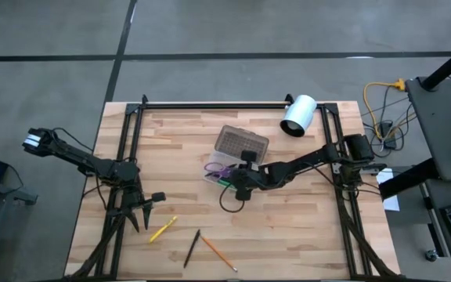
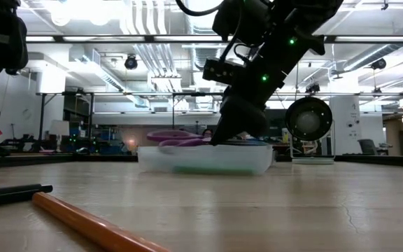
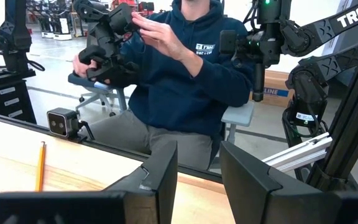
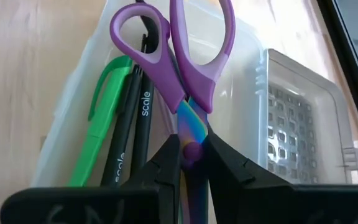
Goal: Pick & place school supplies into a supply box
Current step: Put the violet scissors into the supply box
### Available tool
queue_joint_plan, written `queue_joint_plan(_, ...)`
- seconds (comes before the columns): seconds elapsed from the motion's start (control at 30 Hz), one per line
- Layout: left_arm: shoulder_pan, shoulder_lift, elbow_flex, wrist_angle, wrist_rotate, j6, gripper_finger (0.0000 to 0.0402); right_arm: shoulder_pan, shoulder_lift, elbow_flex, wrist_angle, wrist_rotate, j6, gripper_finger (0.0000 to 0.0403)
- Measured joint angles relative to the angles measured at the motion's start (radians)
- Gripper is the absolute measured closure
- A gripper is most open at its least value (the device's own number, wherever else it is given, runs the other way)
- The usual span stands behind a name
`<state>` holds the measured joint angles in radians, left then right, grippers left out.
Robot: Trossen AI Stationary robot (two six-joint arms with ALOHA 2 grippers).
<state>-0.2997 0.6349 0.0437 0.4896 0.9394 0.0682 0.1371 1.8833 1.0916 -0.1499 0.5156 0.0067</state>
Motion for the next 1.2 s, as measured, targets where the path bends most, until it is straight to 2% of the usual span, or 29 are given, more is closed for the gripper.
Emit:
queue_joint_plan(0.23,0.000,0.000,0.000,0.000,0.000,0.000,0.0297,-0.002,0.001,0.000,0.009,0.000,-0.086,0.0362)
queue_joint_plan(0.47,0.000,0.000,0.000,0.000,0.000,0.000,0.0297,-0.008,0.001,-0.002,0.004,-0.002,-0.080,0.0362)
queue_joint_plan(0.7,0.000,0.000,0.000,0.000,0.000,0.000,0.0297,-0.014,0.001,-0.004,0.000,-0.093,-0.119,0.0362)
queue_joint_plan(0.93,0.000,0.000,0.000,0.000,0.000,0.000,0.0297,-0.019,0.001,-0.016,-0.001,-0.098,-0.119,0.0362)
queue_joint_plan(1.2,0.000,0.000,0.000,0.000,0.000,0.000,0.0297,-0.018,0.001,-0.017,-0.014,-0.098,-0.088,0.0323)
